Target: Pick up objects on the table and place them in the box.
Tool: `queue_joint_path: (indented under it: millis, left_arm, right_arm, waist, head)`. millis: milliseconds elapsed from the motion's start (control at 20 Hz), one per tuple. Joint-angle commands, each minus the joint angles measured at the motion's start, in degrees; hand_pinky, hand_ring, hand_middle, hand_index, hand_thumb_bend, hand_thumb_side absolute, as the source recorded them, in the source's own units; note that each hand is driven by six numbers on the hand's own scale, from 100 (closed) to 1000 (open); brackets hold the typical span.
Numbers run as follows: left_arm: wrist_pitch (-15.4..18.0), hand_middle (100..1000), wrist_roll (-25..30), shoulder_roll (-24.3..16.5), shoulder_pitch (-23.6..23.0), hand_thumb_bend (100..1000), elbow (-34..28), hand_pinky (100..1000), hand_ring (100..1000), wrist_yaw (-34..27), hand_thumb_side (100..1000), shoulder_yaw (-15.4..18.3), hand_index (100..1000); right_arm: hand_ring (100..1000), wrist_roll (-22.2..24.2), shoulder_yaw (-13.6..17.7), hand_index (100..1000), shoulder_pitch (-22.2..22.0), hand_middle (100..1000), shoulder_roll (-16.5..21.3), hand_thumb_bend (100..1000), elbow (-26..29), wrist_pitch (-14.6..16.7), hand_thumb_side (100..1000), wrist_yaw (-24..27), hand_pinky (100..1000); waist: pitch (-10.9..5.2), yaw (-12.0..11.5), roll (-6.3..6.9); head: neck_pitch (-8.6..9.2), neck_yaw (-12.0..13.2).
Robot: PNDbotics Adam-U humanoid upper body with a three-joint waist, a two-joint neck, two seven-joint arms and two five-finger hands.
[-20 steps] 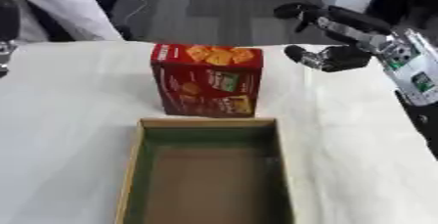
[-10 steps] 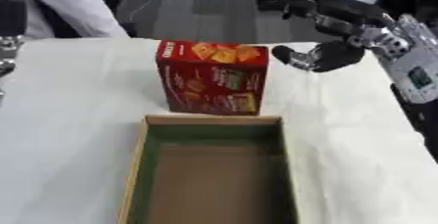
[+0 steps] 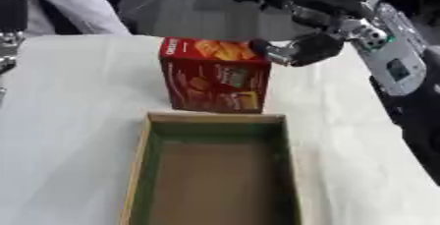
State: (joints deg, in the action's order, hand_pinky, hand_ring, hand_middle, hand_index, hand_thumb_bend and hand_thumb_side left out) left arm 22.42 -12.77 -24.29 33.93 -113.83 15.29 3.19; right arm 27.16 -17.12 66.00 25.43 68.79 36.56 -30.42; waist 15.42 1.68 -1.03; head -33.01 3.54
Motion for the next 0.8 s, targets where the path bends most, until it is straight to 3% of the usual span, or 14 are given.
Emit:
queue_joint_path:
  millis: [50, 800]
  left_arm:
    - [-0.1, 854, 0.1, -0.3, 0.6, 382, -0.8, 792, 808, -0.4, 534, 0.6, 870]
    - [-0.2, 855, 0.3, 0.1, 0.9, 380, -0.8, 792, 808, -0.7, 535, 0.6, 869]
  right_arm:
    - [936, 6.6, 0.5, 1000, 1.9, 978, -0.5, 275, -0.2, 7.8, 783, -2.3, 778]
    - [935, 4.1, 0.3, 1000, 2.4, 978, -5.0, 275, -2.2, 9.4, 781, -9.0, 777]
  waist:
    - [-1.15, 0.0, -0.04]
    - [-0.93, -0.4, -0.07]
  head:
    - [0.08, -0.4]
    - [1.79, -2.8]
